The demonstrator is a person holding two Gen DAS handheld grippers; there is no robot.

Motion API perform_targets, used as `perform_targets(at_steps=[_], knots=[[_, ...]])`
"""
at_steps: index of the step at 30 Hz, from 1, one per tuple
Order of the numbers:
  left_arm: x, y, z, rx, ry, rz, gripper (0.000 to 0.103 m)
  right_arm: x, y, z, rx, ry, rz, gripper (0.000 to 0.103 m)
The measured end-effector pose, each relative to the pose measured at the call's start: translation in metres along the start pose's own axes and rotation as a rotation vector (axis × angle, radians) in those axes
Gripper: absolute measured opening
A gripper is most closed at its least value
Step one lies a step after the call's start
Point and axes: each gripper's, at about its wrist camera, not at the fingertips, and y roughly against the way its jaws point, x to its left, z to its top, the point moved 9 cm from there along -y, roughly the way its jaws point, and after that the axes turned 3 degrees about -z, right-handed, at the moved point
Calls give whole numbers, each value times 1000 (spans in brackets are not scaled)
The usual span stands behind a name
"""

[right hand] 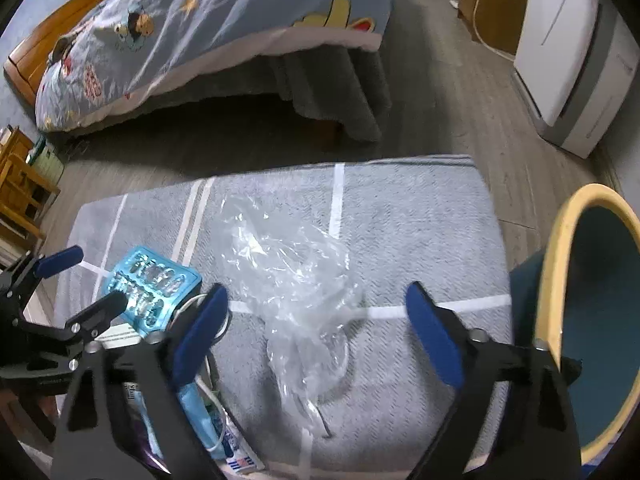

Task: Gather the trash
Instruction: 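Grasp the clear plastic bag with the right tool while the left tool grasps the blue blister pack, then carry plastic bag and blister pack over the bin and open both tools to drop them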

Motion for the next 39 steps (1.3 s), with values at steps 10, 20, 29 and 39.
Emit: perform_targets(at_steps=[10,20,29,39], knots=[[-8,-24,-5,106,117,-171,67,1,-3,-5,43,3,53,31],[-5,16,8,15,119,-129,66,-10,24,-3,0,-30,53,31],[-15,70,26,-111,113,-109,66,-37,74,1,-90,-96,54,31],[-68,107,17,-163,-6,-108,66,-69,126,-6,-165,-156,55,31]])
